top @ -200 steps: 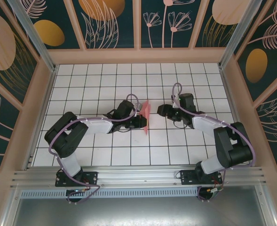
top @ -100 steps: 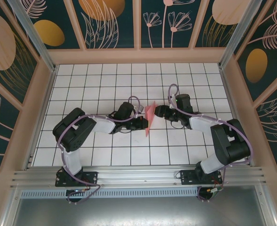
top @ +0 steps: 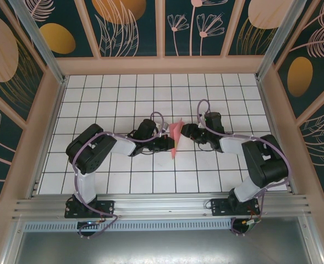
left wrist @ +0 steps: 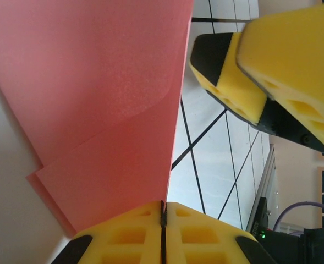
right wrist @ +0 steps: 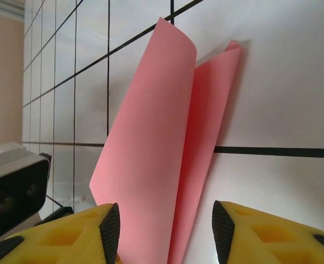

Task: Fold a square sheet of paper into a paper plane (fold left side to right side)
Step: Fold the wing for the fifth time at the center of the table.

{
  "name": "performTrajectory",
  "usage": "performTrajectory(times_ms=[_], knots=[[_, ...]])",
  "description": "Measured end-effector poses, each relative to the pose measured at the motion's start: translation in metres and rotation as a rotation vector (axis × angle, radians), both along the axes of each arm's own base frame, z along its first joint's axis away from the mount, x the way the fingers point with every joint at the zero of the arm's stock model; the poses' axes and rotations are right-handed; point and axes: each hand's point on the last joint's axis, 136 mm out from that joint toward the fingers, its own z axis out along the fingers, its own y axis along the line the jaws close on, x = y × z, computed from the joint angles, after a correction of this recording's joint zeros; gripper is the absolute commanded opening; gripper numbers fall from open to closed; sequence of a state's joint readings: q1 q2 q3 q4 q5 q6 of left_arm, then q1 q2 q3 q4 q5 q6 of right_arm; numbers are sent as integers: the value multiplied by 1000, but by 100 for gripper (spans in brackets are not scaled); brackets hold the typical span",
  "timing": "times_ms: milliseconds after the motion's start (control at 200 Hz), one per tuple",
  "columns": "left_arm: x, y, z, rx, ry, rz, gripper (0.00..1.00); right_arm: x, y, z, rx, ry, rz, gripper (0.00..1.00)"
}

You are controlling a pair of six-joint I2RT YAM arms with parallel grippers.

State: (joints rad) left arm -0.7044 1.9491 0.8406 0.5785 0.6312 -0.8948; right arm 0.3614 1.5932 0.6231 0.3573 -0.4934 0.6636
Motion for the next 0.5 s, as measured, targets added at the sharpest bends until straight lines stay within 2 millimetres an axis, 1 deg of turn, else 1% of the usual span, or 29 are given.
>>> performTrajectory(times_ms=[250, 500], knots=[[0, -3, -3, -20, 28, 4, 9, 4, 9, -13, 8, 43, -8, 47], [4, -3, -3, -31, 33, 18, 11, 17, 17, -12, 3, 39, -14, 46]])
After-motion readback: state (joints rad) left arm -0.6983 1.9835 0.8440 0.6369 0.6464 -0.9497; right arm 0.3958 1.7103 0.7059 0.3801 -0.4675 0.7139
